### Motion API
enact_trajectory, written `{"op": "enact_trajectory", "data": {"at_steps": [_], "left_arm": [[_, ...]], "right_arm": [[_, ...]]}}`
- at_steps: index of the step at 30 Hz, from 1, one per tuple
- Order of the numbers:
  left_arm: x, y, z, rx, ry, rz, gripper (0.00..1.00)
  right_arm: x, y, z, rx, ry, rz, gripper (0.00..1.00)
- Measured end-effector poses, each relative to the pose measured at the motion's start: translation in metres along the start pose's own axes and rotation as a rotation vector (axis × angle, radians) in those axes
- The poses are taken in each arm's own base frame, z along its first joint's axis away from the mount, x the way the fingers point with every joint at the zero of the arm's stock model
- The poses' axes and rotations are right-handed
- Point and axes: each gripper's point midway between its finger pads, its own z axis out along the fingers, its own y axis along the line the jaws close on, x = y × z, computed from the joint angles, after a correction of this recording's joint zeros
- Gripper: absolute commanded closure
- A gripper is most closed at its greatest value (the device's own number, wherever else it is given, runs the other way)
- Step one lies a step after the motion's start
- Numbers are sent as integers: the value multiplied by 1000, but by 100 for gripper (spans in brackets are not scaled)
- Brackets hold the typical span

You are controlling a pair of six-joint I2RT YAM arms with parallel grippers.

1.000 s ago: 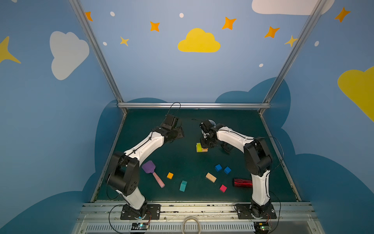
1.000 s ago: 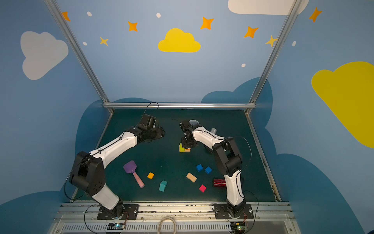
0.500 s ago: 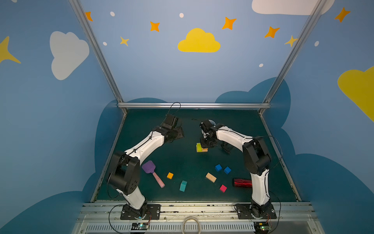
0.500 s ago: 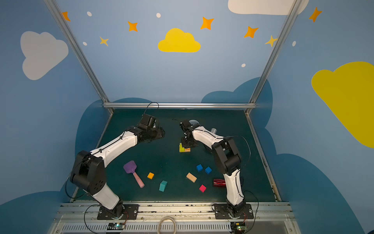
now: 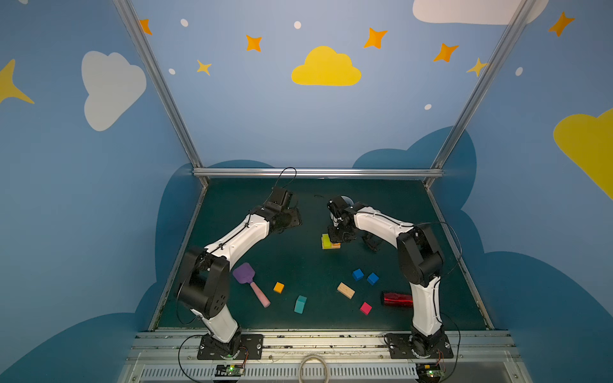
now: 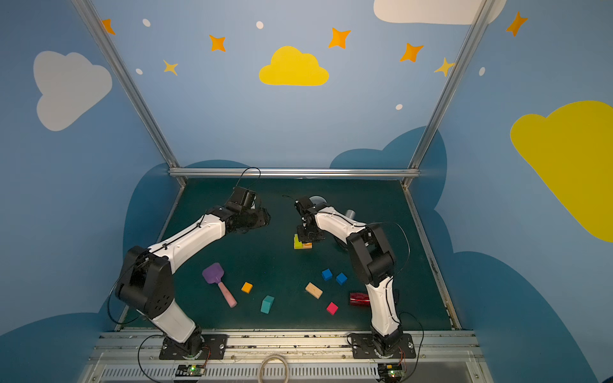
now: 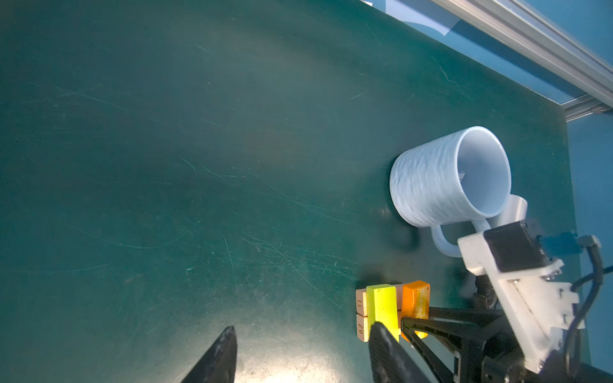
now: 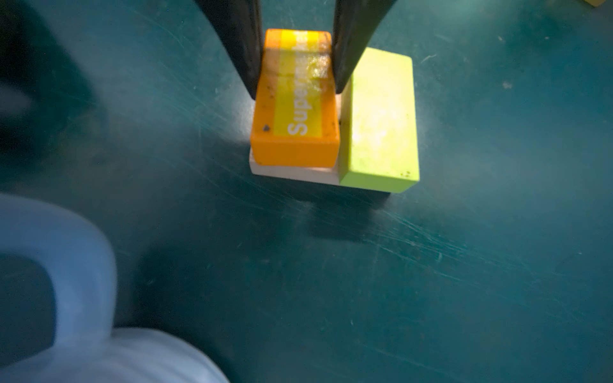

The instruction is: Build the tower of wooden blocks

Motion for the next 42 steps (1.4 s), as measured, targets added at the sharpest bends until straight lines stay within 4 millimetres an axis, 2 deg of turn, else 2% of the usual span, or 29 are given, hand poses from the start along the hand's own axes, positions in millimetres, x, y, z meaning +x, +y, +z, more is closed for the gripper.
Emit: {"op": "enact_trajectory", "data": {"at_steps": [29,37,42], "left_arm": [[2,0,2,2,9,1,37],[3,-8,-2,48,15,2,41],[4,-16,-5,96,20,2,46]], "right_arm": [[3,-2,0,6,14,7,62],[-5,2,-27,-22,-50,19,61],[-3,2,-42,-34,-79,22,60]]}}
